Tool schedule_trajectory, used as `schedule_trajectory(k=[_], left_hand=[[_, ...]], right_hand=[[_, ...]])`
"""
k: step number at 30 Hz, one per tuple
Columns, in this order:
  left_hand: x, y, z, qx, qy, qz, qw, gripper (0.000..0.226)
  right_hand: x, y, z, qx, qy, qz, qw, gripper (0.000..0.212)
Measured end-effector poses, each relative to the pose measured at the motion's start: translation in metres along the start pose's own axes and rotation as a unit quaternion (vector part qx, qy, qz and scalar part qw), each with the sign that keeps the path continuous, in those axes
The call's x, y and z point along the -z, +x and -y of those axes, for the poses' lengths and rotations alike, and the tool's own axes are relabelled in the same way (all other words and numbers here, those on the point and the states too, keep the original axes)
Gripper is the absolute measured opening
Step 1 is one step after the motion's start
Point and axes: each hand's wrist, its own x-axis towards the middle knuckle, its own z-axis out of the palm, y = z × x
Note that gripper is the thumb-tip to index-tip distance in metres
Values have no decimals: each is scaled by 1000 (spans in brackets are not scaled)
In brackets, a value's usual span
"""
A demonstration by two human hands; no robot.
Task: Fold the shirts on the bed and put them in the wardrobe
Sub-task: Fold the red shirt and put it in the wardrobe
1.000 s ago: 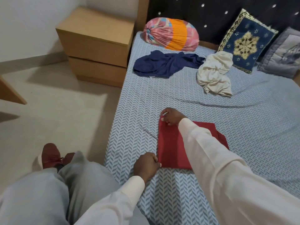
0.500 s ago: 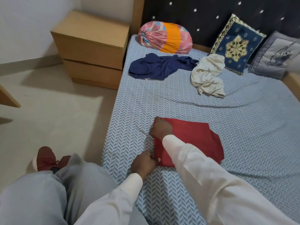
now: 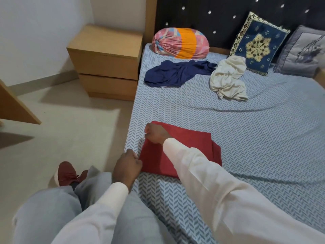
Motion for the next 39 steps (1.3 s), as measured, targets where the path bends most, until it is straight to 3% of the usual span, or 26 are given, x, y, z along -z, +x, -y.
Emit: schedule_trajectory(k=[3, 6, 11, 17, 24, 30, 35, 39], left_hand=[[-24, -7, -19, -128, 33, -3, 991, 27], [-57, -19, -43, -241, 64, 54, 967, 28], [-98, -42, -75, -320, 137, 132, 928, 25], [-133, -56, -95, -439, 227, 99, 864, 53], [-158, -58, -107, -467, 246, 34, 848, 72], [-168, -59, -111, -420, 245, 21, 874, 60], [-175, -57, -118, -397, 248, 19, 883, 62], [-174, -55, -128, -405, 242, 24, 881, 43]], right_hand=[[14, -24, -39, 41, 0, -7, 999, 19], [42, -50, -100, 8, -15, -22, 1000, 22], [81, -82, -194, -117, -101, -9, 988, 31], [93, -81, -219, -151, -18, 30, 988, 37], [100, -76, -225, -180, 51, 39, 982, 31], [103, -71, -237, -233, 162, 52, 957, 26], [104, -68, -230, -251, 178, 50, 950, 30], [97, -70, -228, -234, 154, 22, 960, 32]])
